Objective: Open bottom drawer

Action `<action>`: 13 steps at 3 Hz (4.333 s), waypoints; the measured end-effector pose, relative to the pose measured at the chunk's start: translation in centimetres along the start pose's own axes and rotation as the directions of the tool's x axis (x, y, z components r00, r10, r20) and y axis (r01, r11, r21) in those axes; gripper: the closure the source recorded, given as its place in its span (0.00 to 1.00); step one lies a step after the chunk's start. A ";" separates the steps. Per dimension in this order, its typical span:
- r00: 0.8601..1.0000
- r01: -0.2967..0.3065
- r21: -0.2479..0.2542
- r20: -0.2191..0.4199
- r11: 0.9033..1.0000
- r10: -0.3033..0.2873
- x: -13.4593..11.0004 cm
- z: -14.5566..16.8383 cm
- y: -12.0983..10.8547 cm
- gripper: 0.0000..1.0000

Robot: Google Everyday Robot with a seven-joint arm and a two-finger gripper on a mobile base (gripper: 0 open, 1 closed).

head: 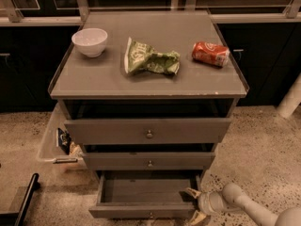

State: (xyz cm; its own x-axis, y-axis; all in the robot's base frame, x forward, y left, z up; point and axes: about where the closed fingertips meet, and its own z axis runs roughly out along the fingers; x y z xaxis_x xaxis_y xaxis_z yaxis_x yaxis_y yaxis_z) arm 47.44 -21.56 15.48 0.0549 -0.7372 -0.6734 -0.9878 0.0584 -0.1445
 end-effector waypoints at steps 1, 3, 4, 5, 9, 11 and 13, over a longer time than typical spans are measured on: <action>1.000 -0.009 0.002 0.011 1.000 0.009 0.7 -0.6 0.7 0.42; 1.000 0.002 0.041 -0.011 0.999 -0.002 0.9 -3.2 2.8 0.89; 1.000 0.002 0.041 -0.011 0.999 -0.002 0.9 -3.2 2.8 0.86; 1.000 0.002 0.041 -0.011 0.999 -0.002 0.9 -3.2 2.8 0.63; 1.000 0.020 0.045 0.008 0.999 -0.020 -0.1 -4.1 2.2 0.00; 0.998 0.070 0.070 0.000 0.995 -0.070 -1.6 -8.2 2.0 0.00; 0.987 0.153 0.114 -0.058 0.982 -0.147 -3.4 -14.7 4.2 0.00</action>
Offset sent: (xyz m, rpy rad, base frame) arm -0.0375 -0.0307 0.0180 -0.0097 -0.0351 -0.0249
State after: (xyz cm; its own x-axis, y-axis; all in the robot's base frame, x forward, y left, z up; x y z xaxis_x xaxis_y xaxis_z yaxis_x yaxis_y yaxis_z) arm 41.01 -28.66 27.81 0.1909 -0.7754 -0.6019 -0.9447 0.0213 -0.3272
